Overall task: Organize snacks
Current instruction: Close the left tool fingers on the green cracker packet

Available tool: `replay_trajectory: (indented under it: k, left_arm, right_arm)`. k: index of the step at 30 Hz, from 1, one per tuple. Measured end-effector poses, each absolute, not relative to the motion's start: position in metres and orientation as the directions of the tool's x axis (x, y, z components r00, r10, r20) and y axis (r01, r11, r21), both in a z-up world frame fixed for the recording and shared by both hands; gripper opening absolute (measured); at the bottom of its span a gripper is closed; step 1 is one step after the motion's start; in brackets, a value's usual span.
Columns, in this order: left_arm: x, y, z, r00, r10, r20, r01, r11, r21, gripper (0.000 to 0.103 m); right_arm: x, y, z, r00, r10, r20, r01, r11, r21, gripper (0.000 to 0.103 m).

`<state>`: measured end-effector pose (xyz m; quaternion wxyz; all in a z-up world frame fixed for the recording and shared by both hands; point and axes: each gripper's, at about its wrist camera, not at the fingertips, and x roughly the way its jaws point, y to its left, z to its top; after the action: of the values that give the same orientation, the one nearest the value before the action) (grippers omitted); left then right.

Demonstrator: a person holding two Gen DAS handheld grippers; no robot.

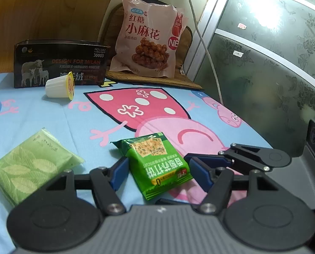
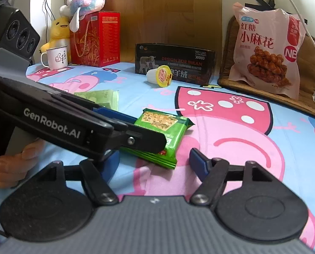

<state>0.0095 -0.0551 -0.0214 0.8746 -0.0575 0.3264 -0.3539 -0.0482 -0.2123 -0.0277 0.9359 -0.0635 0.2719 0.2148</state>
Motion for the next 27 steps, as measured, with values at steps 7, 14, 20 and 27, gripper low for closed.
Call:
replay_trajectory:
  k: [7,14,20,27]
  left_arm:
    - [0.0098,-0.0547,-0.0219,0.534,-0.658,-0.53,0.581,0.742,-0.336,0.066]
    - [0.0111,-0.0536,-0.0221,0.518,-0.677,-0.522,0.584,0.726,-0.362,0.073]
    - [0.0125,-0.0529,-0.0218,0.503,-0.691,-0.518,0.585,0.714,-0.385,0.077]
    - [0.0117,-0.0569,-0.0211,0.501,-0.686,-0.527,0.593,0.716,-0.368,0.081]
  right_arm:
    - [-0.0472,-0.2105,-0.0286,0.746,0.38,-0.547,-0.455,0.891,-0.001,0.086]
    - [-0.047,-0.2107,-0.0287,0.746,0.381,-0.546,-0.455,0.89,-0.001,0.086]
    - [-0.0477,-0.2111,-0.0283,0.749,0.383,-0.541,-0.457,0.889,-0.004,0.079]
    - [-0.0516,-0.2123,-0.0276,0.757,0.394,-0.522,-0.467,0.884,-0.01,0.057]
